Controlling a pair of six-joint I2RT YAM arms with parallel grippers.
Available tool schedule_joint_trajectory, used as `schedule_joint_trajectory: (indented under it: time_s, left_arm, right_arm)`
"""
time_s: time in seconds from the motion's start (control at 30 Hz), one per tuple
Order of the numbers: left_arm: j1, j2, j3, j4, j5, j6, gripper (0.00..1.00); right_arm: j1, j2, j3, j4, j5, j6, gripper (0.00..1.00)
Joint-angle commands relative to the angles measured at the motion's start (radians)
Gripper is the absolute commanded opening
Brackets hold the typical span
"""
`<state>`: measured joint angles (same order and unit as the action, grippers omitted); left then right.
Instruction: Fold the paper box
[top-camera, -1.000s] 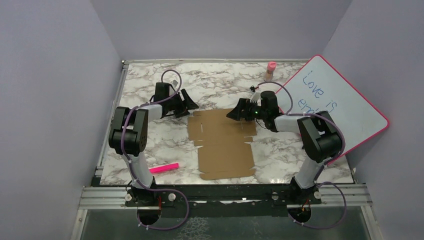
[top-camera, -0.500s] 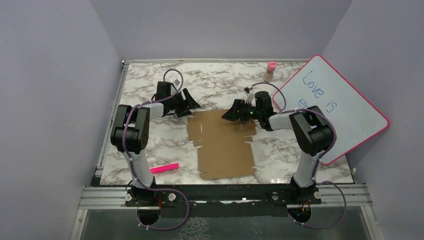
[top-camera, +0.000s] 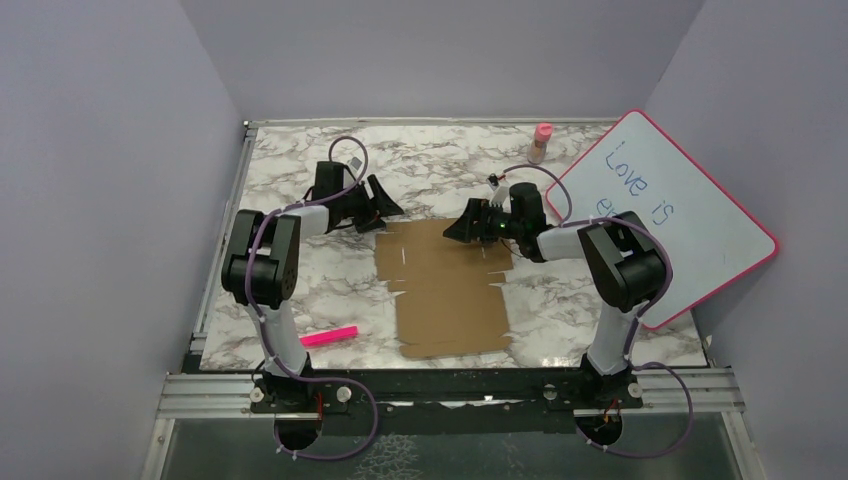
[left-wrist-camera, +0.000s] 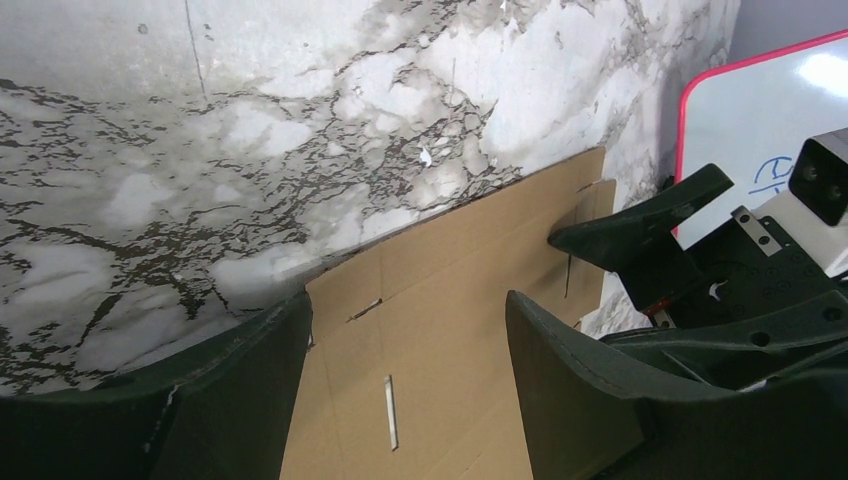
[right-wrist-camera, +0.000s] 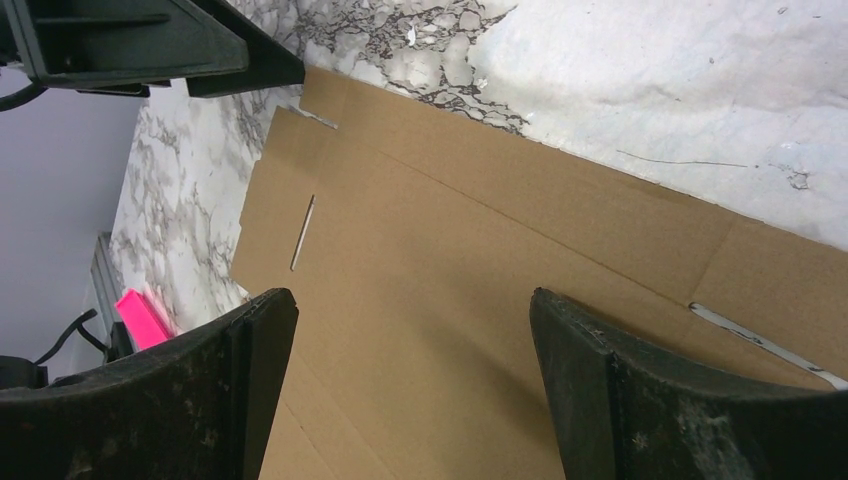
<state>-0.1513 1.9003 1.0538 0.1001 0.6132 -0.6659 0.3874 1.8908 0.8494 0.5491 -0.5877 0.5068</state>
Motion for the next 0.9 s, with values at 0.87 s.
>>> schedule_joint_trajectory:
  time_s: [0.87]
  left_arm:
    - [-0.028, -0.027, 0.128, -0.223, -0.107, 0.153, 0.75]
  right_arm:
    - [0.013, -0.009, -0.020, 0.000, 0.067, -0.019, 0.92]
